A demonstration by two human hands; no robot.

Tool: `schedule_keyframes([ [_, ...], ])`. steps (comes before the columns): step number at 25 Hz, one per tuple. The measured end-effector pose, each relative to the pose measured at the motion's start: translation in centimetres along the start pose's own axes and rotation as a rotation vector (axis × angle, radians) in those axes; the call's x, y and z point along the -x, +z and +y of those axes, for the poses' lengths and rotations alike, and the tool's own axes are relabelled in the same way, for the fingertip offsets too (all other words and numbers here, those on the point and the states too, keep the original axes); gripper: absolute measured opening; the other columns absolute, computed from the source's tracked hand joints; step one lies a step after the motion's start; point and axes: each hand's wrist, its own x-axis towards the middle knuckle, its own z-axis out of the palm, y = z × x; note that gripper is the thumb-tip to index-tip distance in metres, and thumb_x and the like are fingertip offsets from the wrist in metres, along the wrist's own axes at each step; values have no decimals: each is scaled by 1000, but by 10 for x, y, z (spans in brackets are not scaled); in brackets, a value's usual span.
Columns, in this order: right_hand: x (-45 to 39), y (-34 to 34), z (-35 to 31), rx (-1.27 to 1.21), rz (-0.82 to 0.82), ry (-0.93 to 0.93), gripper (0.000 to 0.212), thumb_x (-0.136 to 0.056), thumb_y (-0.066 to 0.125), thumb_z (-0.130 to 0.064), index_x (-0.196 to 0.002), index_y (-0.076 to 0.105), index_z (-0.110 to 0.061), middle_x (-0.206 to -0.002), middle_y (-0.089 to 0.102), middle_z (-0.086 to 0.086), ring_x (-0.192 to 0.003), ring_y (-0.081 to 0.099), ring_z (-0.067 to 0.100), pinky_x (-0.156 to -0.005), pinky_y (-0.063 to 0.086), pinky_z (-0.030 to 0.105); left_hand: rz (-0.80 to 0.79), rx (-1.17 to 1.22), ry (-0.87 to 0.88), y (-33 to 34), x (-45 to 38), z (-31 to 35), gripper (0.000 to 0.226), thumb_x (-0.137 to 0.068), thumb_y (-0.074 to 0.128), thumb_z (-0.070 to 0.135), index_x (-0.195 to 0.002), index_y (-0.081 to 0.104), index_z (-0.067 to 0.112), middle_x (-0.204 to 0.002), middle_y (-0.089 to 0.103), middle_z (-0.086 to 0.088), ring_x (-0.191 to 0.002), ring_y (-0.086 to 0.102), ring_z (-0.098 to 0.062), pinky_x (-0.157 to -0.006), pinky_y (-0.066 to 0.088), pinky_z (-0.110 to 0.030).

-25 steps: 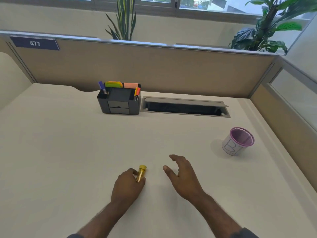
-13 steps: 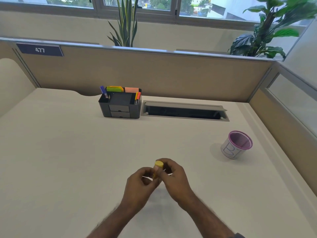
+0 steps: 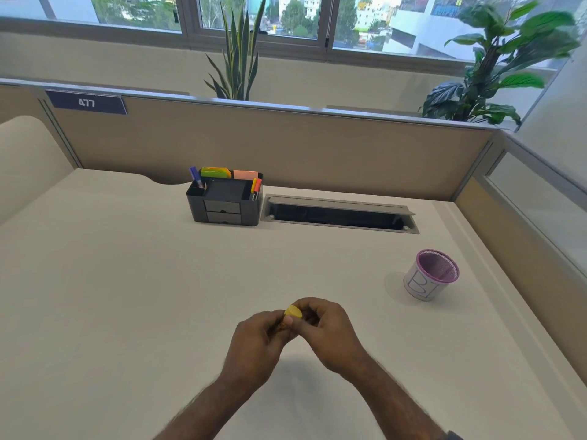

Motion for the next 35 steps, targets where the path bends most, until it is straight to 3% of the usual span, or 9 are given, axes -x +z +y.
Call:
schedule_keyframes([
  [9,1,-1,-9,69,45,19,4,-80,75,-22,-82,75,-18,-75,72,14,-67,63,23,-71,56,38,63,7,41,1,2,8,19,-88,71,23,-95,77,41,-84,77,23,-83,71,-7,-73,56,-25],
  [15,-2,-3,-11,100,54,70,5,-80,74,-22,-82,74,-18,-77,70,18,-62,57,16,-68,55,39,109,-10,24,4,0,10,16,-84,76,24,-93,77,37,-82,77,22,-81,70,-2,-67,50,-12],
  [18,-2,-3,-16,127,38,80,6,-82,72,-22,-79,74,-16,-68,64,17,-59,51,12,-61,50,35,79,-37,31,5,-2,8,17,-85,74,22,-96,77,35,-83,77,17,-82,70,-5,-69,52,-16],
  [20,-4,-11,-22,128,61,69,9,-83,72,-21,-78,73,-14,-60,55,6,-56,45,12,-58,44,30,62,-58,-10,3,-3,3,16,-82,76,20,-95,77,30,-83,78,14,-82,71,-5,-74,57,-24],
  [22,-8,-25,-30,118,127,52,8,-83,74,-20,-79,73,-13,-60,53,1,-55,45,11,-56,43,27,95,-25,-95,0,0,-6,18,-77,81,17,-91,78,27,-83,77,21,-82,71,2,-79,58,-26],
  [27,-10,-38,-32,-48,148,80,14,-77,77,-10,-90,70,-13,-67,61,9,-59,56,14,-53,50,26,140,47,-136,-1,5,-12,34,-74,84,12,-83,68,41,-83,76,15,-83,69,6,-75,52,-12],
  [30,-10,-28,-8,-94,134,153,24,-74,73,-8,-93,62,-16,-78,72,15,-66,62,18,-57,53,30,162,80,-132,0,3,-15,37,-74,83,11,-86,67,43,-89,76,12,-87,70,1,-77,53,-14],
  [32,-11,-21,13,-68,114,166,27,-73,73,-15,-94,58,-22,-81,74,7,-69,62,16,-63,52,30,168,80,-127,-2,4,-20,35,-75,83,11,-88,68,40,-92,75,11,-89,70,0,-79,54,-16],
  [35,-8,-9,44,127,121,123,24,-80,73,-17,-96,59,-28,-89,70,-9,-88,63,10,-73,42,13,173,54,-113,-2,6,-28,26,-75,82,12,-93,74,29,-96,72,10,-90,67,-2,-81,54,-19],
])
